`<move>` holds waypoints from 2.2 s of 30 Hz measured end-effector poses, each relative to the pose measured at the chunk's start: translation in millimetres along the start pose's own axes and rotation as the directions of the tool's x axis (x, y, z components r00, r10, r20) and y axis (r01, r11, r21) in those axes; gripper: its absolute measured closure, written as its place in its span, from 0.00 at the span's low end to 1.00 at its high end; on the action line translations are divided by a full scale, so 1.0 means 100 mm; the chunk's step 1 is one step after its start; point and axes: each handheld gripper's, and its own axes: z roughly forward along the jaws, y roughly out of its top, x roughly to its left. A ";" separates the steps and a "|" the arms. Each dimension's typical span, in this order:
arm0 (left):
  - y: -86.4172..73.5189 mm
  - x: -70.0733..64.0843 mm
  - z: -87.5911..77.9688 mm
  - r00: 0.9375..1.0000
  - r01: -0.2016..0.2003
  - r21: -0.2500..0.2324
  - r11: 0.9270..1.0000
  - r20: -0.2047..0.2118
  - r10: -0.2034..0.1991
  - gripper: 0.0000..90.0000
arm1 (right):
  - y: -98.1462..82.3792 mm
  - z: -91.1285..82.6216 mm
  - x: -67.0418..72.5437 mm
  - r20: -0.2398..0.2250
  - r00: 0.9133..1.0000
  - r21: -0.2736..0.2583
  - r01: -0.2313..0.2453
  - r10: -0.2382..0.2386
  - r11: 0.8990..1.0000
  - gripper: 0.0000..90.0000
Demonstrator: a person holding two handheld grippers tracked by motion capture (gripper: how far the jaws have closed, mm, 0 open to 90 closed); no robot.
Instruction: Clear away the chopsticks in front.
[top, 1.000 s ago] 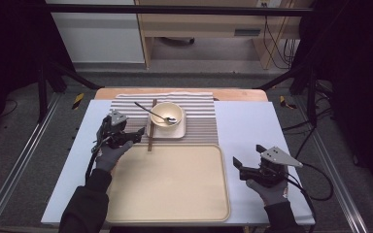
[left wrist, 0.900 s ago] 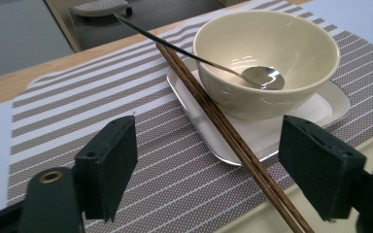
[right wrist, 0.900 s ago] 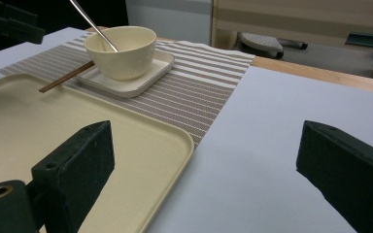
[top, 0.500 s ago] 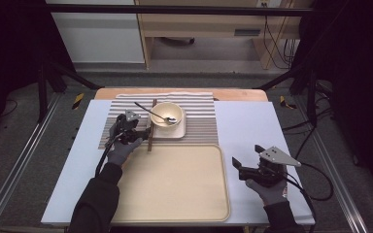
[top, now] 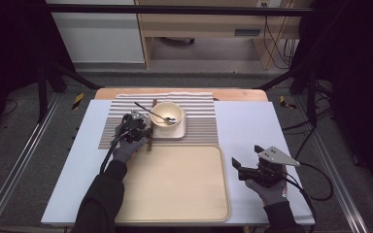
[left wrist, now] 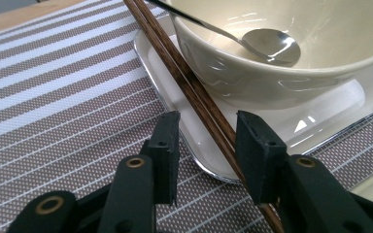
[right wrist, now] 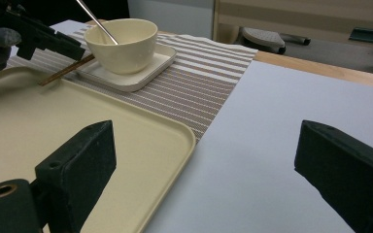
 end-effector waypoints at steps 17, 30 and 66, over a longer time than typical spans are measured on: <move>-0.02 0.05 0.05 0.998 0.061 0.025 0.998 -0.005 -0.061 0.89 | -0.01 0.01 0.01 0.007 1.000 0.011 0.008 -0.008 1.000 0.09; -0.02 0.11 0.07 0.999 0.048 0.039 0.998 -0.008 -0.047 0.83 | -0.01 0.02 0.01 0.009 1.000 0.017 0.008 -0.009 1.000 0.10; 0.03 0.22 -0.14 0.992 0.116 -0.051 0.992 -0.048 -0.118 0.95 | -0.01 0.02 0.01 0.021 1.000 0.015 0.020 -0.020 1.000 0.10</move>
